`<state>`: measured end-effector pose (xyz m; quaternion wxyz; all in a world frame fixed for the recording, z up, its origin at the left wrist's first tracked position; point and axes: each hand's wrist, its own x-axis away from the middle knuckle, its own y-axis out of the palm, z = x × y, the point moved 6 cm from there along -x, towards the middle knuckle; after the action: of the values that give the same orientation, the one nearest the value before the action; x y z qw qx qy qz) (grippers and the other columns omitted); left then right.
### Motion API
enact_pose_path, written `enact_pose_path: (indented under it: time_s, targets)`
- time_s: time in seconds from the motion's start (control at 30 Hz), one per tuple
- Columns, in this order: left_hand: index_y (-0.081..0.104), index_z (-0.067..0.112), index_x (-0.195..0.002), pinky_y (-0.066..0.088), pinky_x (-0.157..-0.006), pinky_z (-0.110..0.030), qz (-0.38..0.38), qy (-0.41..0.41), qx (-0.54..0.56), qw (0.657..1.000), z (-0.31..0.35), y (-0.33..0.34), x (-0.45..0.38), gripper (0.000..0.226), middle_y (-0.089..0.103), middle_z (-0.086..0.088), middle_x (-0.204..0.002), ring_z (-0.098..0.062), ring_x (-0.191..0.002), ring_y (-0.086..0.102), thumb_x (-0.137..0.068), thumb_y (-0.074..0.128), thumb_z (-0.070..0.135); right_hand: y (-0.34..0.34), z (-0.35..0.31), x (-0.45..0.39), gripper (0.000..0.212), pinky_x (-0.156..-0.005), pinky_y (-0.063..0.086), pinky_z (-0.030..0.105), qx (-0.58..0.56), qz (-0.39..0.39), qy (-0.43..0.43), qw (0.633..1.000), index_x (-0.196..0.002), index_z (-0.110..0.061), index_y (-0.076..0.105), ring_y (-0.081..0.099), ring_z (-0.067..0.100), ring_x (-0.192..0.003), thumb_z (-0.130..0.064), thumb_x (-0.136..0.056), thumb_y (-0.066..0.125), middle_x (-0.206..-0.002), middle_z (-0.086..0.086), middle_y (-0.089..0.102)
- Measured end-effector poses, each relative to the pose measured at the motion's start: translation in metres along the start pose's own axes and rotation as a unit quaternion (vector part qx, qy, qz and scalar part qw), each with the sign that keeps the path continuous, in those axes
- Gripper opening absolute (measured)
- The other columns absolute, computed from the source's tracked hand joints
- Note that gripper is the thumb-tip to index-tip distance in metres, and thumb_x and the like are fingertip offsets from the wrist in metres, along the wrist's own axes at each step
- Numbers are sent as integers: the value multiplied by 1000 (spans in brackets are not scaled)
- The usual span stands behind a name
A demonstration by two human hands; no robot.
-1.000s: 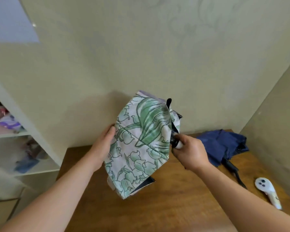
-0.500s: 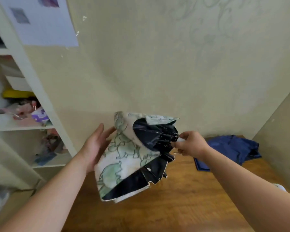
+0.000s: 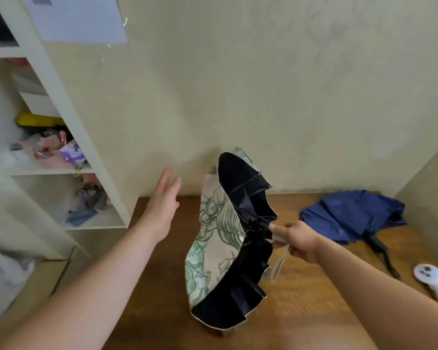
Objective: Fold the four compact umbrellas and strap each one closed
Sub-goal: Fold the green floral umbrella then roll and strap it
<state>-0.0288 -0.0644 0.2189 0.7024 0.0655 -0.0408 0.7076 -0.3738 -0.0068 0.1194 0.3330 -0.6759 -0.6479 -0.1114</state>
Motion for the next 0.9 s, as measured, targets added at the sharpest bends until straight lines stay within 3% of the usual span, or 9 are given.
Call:
enact_pose_path:
  time_s: [0.13, 0.27, 0.37, 0.43, 0.5, 0.6, 0.7, 0.77, 0.9]
  targets:
    - [47, 30, -156, 31, -115, -39, 23, -131, -170, 976, -65, -38, 7, 53, 40, 6, -165, -20, -152, 36, -109, 46, 53, 5, 16, 9, 46, -45, 30, 23, -100, -76, 76, 989, -116, -5, 63, 50, 17, -62, -45, -95, 72, -82, 15, 73]
    - [55, 40, -149, 24, -123, -61, -51, -307, -179, 933, -131, -48, 38, 81, 49, -1, -160, -36, -149, 40, -86, 46, 90, 10, 25, 18, 37, -44, 30, 22, -125, -132, 96, 979, -99, -11, 60, 45, 11, -47, -43, -89, 74, -79, 9, 68]
    - [66, 35, -139, 39, -115, -62, -144, -385, -112, 905, -165, -32, 62, 103, 69, -5, -139, -36, -131, 62, -63, 53, 104, 18, 33, 15, 33, -40, 33, 20, -192, -147, 111, 964, -98, -10, 58, 48, 12, -45, -37, -87, 75, -80, 11, 68]
    - [66, 25, -140, 47, -110, -58, -173, -399, -1, 900, -160, -8, 76, 83, 69, -11, -138, -36, -129, 65, -85, 57, 86, 25, 37, 12, 31, -39, 38, 20, -236, -158, 115, 952, -102, -9, 57, 50, 12, -43, -31, -88, 75, -84, 16, 69]
    - [61, 15, -144, 48, -111, -58, -133, -349, 90, 923, -141, 10, 72, 52, 70, -17, -135, -39, -126, 67, -101, 65, 45, 30, 39, 9, 35, -44, 46, 20, -228, -161, 113, 953, -111, -6, 59, 57, 11, -45, -27, -90, 76, -95, 19, 72]
    - [64, 3, -134, 58, -99, -51, -50, -283, 85, 954, -114, 20, 58, 34, 77, -22, -115, -38, -107, 75, -100, 68, 6, 33, 46, 1, 41, -61, 55, 27, -93, -140, 93, 981, -125, -8, 63, 67, 15, -65, -32, -94, 76, -109, 15, 69]
    - [66, -1, -130, 56, -102, -52, -47, -271, 88, 957, -95, 30, 46, 29, 76, -25, -114, -39, -110, 73, -101, 65, 1, 34, 51, -10, 23, -75, 61, 40, 136, -67, 72, 986, -118, -12, 66, 70, 25, -84, -29, -107, 58, -109, 12, 65]
    - [64, -3, -134, 56, -103, -49, -61, -270, 110, 955, -86, 39, 40, 33, 75, -22, -118, -36, -110, 72, -102, 63, 5, 40, 46, -16, 29, -92, 54, 45, 283, -15, 9, 959, -128, -7, 62, 64, 32, -103, -19, -111, 42, -120, 14, 63]
    - [42, 34, -155, 47, -115, -54, -188, -214, 159, 945, -70, 66, 36, 59, 55, -6, -155, -35, -129, 64, -103, 63, 17, 51, 59, -22, 33, -91, 54, 37, 440, 28, -54, 896, -128, -12, 61, 57, 26, -91, -32, -105, 49, -102, 6, 58]
